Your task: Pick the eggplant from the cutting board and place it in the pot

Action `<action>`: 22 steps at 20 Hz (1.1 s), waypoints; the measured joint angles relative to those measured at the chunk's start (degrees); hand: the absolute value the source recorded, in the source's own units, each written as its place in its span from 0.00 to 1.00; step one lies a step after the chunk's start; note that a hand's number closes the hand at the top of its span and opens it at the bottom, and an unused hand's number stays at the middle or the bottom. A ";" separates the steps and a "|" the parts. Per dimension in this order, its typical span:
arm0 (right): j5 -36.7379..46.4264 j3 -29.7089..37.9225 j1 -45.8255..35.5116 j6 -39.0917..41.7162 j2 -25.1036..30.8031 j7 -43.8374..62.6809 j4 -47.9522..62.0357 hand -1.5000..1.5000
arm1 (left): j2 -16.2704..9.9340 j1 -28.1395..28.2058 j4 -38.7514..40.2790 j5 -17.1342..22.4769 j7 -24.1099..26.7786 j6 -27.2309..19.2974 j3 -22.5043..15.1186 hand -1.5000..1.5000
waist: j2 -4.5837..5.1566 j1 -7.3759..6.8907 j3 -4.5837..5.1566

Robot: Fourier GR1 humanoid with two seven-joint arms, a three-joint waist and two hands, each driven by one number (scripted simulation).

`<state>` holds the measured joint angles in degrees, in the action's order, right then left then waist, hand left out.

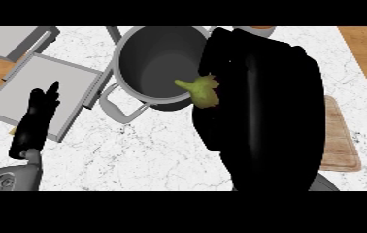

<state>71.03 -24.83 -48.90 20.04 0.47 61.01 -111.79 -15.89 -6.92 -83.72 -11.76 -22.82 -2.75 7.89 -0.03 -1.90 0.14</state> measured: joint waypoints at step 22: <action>-28.64 4.67 -15.76 -28.15 -0.19 -2.81 50.49 0.00 | 0.42 -2.01 1.16 -0.38 0.16 0.77 -0.30 0.50 | 0.69 -1.62 -0.08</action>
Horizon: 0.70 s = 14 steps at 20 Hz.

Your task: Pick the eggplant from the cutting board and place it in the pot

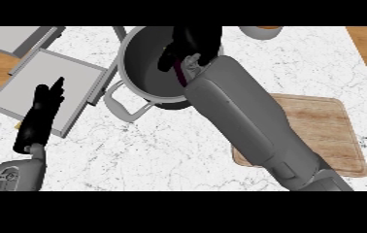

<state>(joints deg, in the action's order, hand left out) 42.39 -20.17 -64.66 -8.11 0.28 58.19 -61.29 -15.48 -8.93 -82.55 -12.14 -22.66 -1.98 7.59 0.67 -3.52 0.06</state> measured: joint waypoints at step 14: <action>-2.72 2.93 3.89 -33.77 0.18 -7.47 0.85 0.00 | -0.31 1.43 0.29 0.37 0.94 -0.04 1.35 0.50 | -0.50 2.07 -0.06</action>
